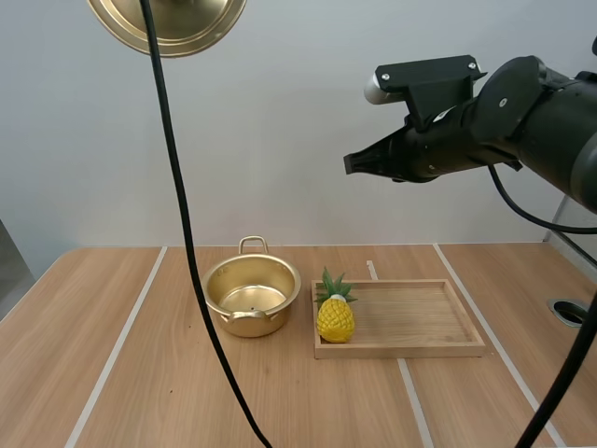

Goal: Open the pot, put the pineapple inside, and close it

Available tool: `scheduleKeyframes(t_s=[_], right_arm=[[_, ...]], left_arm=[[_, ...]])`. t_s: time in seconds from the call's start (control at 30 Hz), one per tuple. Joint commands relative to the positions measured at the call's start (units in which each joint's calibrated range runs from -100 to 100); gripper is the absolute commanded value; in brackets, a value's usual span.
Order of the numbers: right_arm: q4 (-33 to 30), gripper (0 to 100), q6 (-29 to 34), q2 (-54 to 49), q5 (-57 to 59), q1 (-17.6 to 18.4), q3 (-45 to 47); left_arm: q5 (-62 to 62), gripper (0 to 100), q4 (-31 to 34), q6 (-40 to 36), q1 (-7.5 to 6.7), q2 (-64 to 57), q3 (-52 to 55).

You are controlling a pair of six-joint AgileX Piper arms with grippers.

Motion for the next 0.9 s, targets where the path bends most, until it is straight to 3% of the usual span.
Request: scheduleKeyframes(t_s=[0.0, 0.4, 0.87], right_arm=[[3.4, 0, -3.6, 1.1, -1.9, -0.1, -0.4], [7.6, 0, -7.8, 9.0, 7.6, -0.1, -0.4], [7.5, 0, -7.8, 10.2, 15.2, -0.1, -0.4]], left_arm=[[-1.1, 0, -0.8, -0.5, 0.07, -0.4, -0.5], [-1.1, 0, -0.8, -0.5, 0.07, -0.4, -0.5], [-1.3, 0, -0.8, -0.5, 0.07, -0.4, -0.5]])
